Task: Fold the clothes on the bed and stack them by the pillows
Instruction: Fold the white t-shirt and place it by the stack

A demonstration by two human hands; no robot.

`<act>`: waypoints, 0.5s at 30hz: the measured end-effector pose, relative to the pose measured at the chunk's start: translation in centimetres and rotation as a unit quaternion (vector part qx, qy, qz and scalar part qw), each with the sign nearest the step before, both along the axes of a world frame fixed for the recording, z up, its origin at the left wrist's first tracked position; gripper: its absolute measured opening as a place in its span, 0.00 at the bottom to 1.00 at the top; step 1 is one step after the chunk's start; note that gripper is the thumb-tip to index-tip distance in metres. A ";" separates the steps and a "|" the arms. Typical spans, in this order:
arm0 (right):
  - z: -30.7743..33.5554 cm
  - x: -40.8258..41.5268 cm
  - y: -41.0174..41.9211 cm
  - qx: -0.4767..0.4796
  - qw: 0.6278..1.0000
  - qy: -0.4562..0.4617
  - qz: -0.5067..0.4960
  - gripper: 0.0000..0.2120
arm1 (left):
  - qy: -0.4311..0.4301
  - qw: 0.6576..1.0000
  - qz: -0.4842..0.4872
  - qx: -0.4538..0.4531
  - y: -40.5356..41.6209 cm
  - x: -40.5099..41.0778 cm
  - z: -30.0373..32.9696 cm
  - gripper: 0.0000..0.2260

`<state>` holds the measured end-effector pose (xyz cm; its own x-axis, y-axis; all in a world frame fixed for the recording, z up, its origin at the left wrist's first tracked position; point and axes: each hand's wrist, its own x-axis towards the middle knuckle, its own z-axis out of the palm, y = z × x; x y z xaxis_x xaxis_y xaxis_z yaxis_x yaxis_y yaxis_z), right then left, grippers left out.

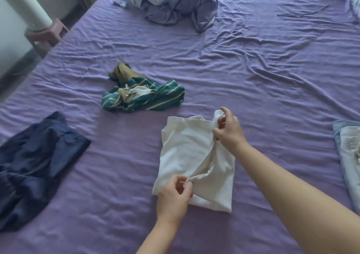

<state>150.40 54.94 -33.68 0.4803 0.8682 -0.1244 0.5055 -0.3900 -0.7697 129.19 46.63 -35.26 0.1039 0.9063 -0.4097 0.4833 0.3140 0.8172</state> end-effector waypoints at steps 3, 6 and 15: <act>-0.7 -4.2 2.2 -0.008 0.999 0.007 0.038 0.32 | 0.037 0.999 0.007 0.002 1.2 -3.4 -0.6 0.04; -1.6 -7.8 3.7 -0.008 0.996 0.068 0.063 0.32 | 0.099 0.995 -0.004 -0.003 2.3 -6.3 -1.4 0.05; -4.8 -7.1 0.9 -0.092 0.988 -0.098 0.080 0.26 | 0.108 0.994 -0.025 -0.024 6.5 -6.1 -3.1 0.20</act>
